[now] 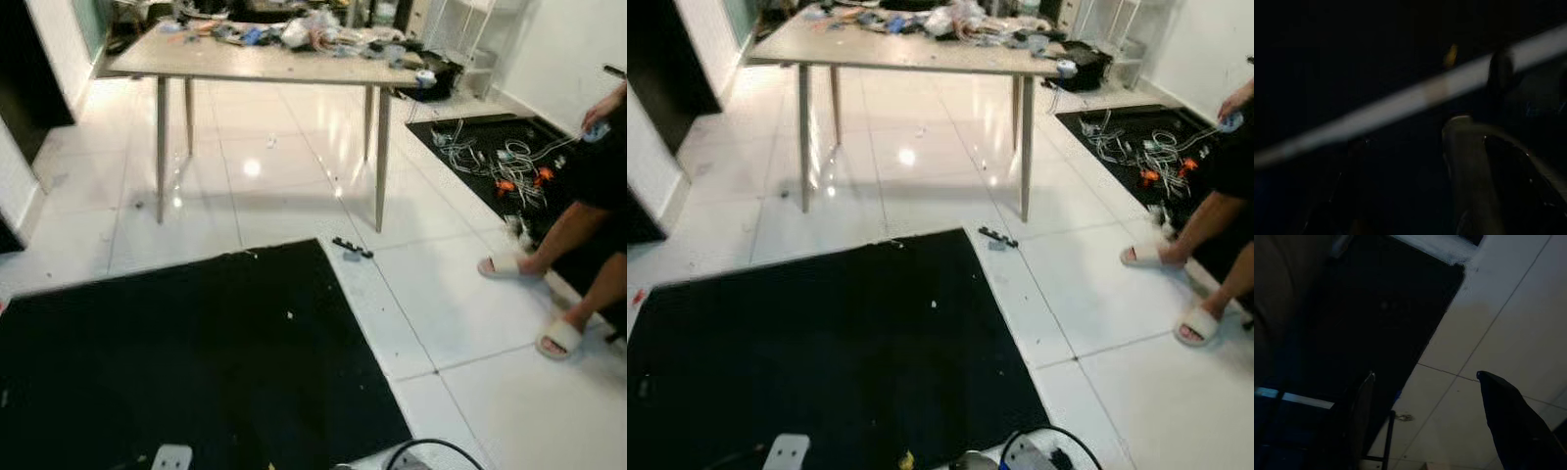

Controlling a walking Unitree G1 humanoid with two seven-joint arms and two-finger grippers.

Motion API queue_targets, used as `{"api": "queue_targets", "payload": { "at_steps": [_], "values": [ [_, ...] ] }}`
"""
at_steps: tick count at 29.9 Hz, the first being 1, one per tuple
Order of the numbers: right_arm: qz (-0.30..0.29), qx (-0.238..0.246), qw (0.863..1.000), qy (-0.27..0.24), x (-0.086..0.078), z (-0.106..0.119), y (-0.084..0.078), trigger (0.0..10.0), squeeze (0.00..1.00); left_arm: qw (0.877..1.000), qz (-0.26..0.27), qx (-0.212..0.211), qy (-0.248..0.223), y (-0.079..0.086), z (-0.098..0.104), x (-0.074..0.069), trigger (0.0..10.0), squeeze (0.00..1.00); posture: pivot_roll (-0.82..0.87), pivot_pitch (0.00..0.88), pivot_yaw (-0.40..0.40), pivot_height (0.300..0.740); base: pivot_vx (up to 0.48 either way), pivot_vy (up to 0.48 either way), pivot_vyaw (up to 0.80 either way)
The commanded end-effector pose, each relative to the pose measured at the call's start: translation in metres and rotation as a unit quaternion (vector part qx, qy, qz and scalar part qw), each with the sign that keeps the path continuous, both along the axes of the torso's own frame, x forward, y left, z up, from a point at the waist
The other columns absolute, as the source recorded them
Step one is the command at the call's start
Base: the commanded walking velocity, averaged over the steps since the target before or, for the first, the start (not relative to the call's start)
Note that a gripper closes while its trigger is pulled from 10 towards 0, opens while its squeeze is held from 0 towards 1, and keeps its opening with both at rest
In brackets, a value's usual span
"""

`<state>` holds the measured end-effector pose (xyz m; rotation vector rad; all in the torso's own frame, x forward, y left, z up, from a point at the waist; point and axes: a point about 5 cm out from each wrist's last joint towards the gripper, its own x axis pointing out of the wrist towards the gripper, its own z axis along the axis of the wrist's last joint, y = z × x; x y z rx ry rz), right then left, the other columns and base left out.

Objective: Picking trash to rubbish bin

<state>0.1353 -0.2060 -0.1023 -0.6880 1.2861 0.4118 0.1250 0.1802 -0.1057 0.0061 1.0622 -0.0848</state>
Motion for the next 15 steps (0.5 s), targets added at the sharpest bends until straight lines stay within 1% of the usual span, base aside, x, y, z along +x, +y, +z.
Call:
{"api": "queue_targets", "payload": {
  "at_steps": [1,4,11,15],
  "values": [
    [0.005,-0.006,1.000,0.001,0.0007,0.0005,-0.0017,10.0,0.00,1.000,-0.004,-0.004,0.012,-0.0035,-0.0029,-0.0084,10.0,0.00,0.00,0.026,0.010,0.740,0.480,0.000,-0.80],
    [-0.003,-0.001,1.000,-0.005,0.0008,0.0005,-0.0017,10.0,0.00,1.000,-0.006,-0.004,0.012,-0.0036,-0.0029,-0.0086,10.0,0.00,0.00,0.022,0.010,0.740,0.480,0.000,-0.79],
    [-0.001,0.000,1.000,-0.010,0.0016,0.0006,-0.0008,10.0,0.00,1.000,-0.006,-0.004,0.005,-0.0033,-0.0020,-0.0063,10.0,0.00,0.00,0.025,0.011,0.740,0.480,0.000,0.00],
    [-0.010,-0.007,1.000,-0.022,0.0041,0.0018,-0.0032,10.0,0.00,1.000,-0.003,-0.006,-0.001,-0.0035,-0.0011,-0.0037,10.0,0.00,0.00,0.030,0.015,0.740,0.480,0.000,0.00]
  ]
}}
